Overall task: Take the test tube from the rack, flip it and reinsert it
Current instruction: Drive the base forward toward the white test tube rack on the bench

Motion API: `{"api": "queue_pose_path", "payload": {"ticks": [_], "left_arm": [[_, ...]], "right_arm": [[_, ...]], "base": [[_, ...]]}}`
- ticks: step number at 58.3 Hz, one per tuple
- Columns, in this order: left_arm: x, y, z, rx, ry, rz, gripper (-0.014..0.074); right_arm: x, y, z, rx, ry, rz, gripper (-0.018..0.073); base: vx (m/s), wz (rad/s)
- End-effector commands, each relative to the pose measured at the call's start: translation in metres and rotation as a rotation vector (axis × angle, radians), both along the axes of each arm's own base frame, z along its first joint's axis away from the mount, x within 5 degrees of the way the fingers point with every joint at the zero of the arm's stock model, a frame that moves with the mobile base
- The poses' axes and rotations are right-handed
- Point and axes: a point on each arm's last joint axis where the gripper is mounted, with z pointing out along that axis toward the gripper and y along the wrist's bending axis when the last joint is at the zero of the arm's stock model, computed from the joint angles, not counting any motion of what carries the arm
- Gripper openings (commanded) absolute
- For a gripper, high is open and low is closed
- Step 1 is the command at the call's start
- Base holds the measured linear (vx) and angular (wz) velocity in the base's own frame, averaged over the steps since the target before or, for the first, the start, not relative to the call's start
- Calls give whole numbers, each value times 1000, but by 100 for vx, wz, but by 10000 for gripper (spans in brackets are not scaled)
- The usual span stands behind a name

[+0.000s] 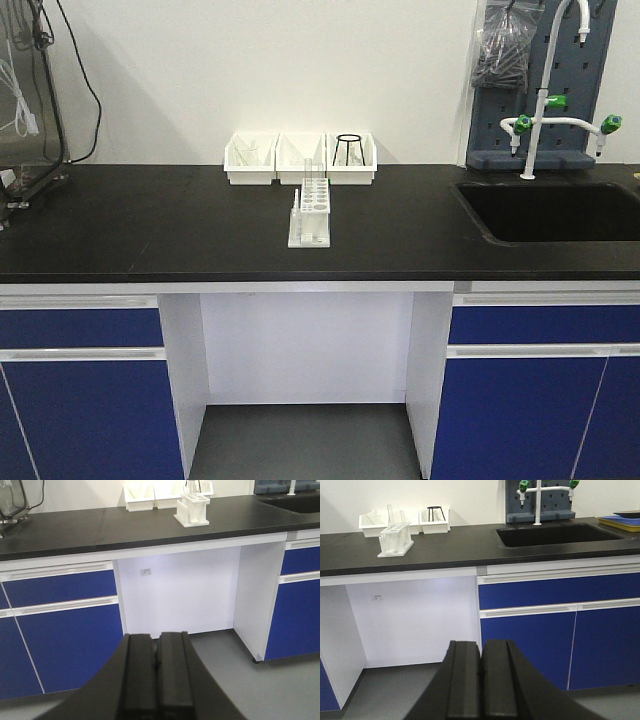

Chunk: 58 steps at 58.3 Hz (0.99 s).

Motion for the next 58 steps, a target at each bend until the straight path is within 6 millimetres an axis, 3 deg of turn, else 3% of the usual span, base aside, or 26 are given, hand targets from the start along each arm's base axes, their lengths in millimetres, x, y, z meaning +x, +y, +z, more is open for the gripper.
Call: {"api": "queue_pose_path", "payload": {"ticks": [1,31,58], "left_arm": [[0,-1,9,-21,-89,-13,-6],[0,-1,9,-21,-89,-13,-6],[0,-1,9,-21,-90,-14,-6]], "right_arm": [[0,1,7,-22,-93,12,-11],[0,1,7,-22,-93,12,-11],[0,1,7,-22,-91,12,-11]], "base": [[0,0],[6,0],[32,8]]}}
